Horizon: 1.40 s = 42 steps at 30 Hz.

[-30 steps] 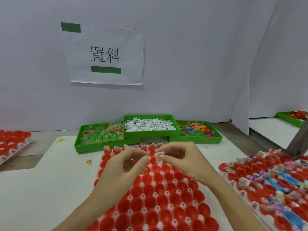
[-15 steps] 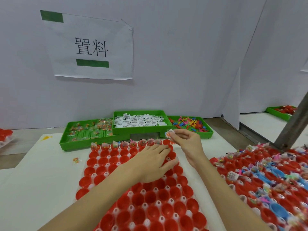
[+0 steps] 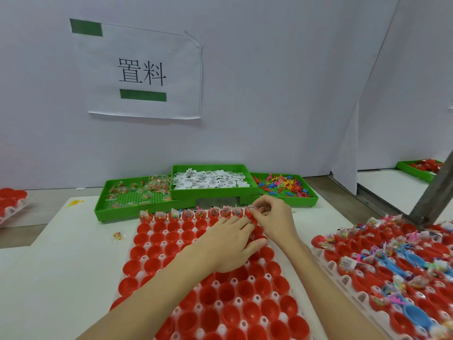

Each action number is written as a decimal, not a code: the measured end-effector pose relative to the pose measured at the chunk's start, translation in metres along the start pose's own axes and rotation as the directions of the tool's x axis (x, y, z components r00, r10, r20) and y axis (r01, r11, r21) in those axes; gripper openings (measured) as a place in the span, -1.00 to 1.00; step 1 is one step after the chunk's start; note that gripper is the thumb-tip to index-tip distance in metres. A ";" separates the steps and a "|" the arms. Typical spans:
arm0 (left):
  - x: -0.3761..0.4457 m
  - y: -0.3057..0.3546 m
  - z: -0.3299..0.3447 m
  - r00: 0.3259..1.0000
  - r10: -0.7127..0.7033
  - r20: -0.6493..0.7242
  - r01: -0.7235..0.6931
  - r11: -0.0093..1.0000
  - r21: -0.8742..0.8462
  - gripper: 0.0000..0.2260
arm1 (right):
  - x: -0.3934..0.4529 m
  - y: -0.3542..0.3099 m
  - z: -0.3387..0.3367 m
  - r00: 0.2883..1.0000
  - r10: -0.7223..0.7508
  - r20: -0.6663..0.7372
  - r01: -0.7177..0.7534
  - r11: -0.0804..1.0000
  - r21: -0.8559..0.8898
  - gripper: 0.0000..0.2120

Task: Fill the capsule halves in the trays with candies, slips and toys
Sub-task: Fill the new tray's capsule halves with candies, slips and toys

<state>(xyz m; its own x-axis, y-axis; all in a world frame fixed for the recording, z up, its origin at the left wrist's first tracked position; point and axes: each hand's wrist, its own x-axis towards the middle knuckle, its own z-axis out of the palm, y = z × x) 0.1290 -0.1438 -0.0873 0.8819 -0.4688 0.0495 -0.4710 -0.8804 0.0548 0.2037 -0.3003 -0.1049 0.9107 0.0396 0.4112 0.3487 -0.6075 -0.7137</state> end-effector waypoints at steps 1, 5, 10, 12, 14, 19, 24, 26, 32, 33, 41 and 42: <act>0.000 0.000 0.000 1.000 0.001 -0.003 -0.001 1.000 -0.002 -0.42 | 0.002 -0.001 -0.002 1.000 0.011 0.019 -0.011 1.000 -0.018 -0.94; 0.000 -0.001 -0.003 1.000 0.007 0.022 -0.007 1.000 -0.029 -0.42 | 0.019 -0.009 -0.015 0.974 0.076 0.211 -0.051 0.991 -0.122 -0.92; 0.001 0.000 -0.006 0.999 0.005 0.033 -0.004 0.999 -0.040 -0.41 | 0.045 -0.025 -0.033 0.875 0.096 0.474 0.042 0.962 -0.272 -0.89; 0.001 -0.001 -0.006 1.000 0.003 0.030 -0.002 0.999 -0.052 -0.41 | 0.051 -0.027 -0.036 0.843 0.108 0.527 0.054 0.958 -0.282 -0.92; 0.001 -0.001 -0.005 0.999 0.004 0.034 -0.002 0.998 -0.059 -0.41 | 0.055 -0.029 -0.036 0.826 0.114 0.552 0.080 0.946 -0.315 -0.95; 0.001 -0.001 -0.006 0.999 -0.001 0.043 0.004 0.998 -0.063 -0.42 | 0.065 -0.034 -0.021 0.814 0.167 0.556 0.132 0.880 -0.457 -0.89; 0.002 -0.001 -0.007 0.998 -0.002 0.058 0.006 0.998 -0.062 -0.41 | 0.073 -0.037 -0.019 0.767 0.276 0.580 0.011 0.897 -0.442 -0.82; 0.002 -0.002 -0.009 0.998 0.004 0.068 0.000 0.998 -0.059 -0.41 | 0.074 -0.036 -0.026 0.759 0.270 0.593 -0.022 0.920 -0.391 -0.80; 0.003 -0.006 -0.010 0.997 0.012 0.081 -0.006 0.998 -0.070 -0.40 | 0.067 -0.028 -0.035 0.766 0.205 0.609 -0.038 0.960 -0.276 -0.90; 0.003 -0.005 -0.010 0.996 0.012 0.083 -0.007 0.998 -0.069 -0.40 | 0.066 -0.028 -0.033 0.785 0.188 0.590 -0.011 0.957 -0.290 -0.94; 0.001 -0.004 -0.012 0.996 0.010 0.090 -0.003 0.997 -0.075 -0.38 | 0.055 -0.034 -0.021 0.853 0.120 0.508 0.111 0.909 -0.401 -0.90; 0.000 -0.004 -0.012 0.996 0.011 0.086 -0.005 0.997 -0.078 -0.38 | 0.054 -0.035 -0.024 0.855 0.112 0.507 0.106 0.918 -0.381 -0.86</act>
<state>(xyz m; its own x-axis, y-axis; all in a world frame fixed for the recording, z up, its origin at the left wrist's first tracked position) 0.1309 -0.1399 -0.0754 0.8748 -0.4831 -0.0363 -0.4750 -0.8700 0.1321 0.2359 -0.2957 -0.0444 0.9297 0.3680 -0.0161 0.3320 -0.8561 -0.3959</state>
